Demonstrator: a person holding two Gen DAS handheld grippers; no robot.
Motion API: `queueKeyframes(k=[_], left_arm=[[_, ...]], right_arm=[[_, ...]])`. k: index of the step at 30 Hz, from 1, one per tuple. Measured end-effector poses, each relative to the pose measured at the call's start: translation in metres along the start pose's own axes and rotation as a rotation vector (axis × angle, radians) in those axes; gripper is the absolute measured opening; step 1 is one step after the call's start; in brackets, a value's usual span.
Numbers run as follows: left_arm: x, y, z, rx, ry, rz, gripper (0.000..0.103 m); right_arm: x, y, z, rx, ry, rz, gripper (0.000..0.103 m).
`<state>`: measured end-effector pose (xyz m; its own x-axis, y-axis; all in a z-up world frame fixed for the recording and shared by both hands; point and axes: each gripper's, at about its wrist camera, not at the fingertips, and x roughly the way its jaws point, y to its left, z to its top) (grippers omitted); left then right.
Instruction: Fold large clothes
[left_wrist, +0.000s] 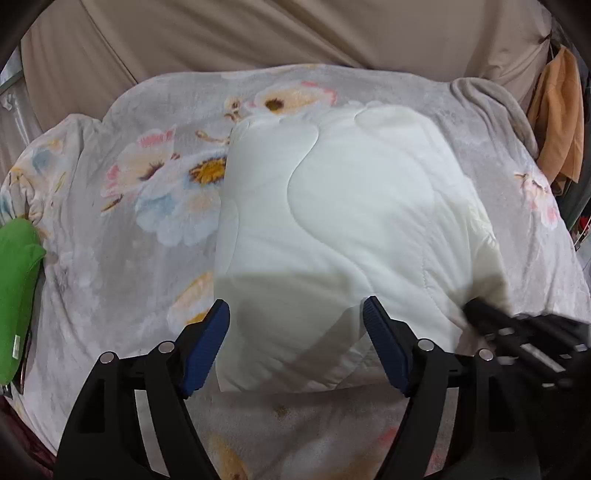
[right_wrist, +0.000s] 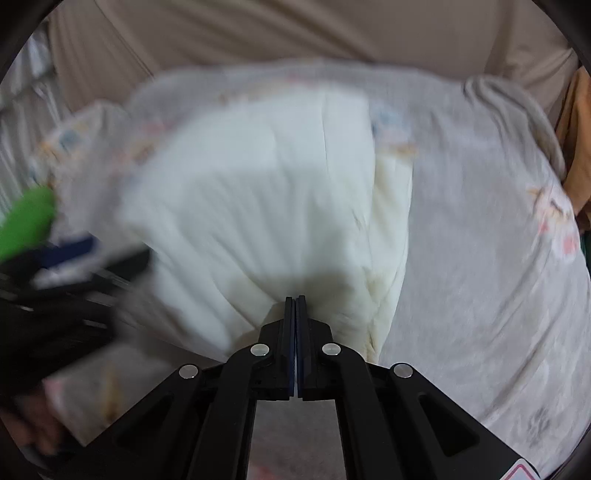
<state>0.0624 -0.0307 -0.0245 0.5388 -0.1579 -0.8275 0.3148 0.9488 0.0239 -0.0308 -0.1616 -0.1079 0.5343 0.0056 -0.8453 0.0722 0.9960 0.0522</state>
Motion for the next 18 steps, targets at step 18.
queueKeyframes(k=[18], left_arm=[[-0.001, -0.007, -0.007, -0.026, -0.048, 0.089, 0.078]], right_arm=[[-0.055, 0.002, -0.006, 0.087, -0.155, -0.036, 0.012]])
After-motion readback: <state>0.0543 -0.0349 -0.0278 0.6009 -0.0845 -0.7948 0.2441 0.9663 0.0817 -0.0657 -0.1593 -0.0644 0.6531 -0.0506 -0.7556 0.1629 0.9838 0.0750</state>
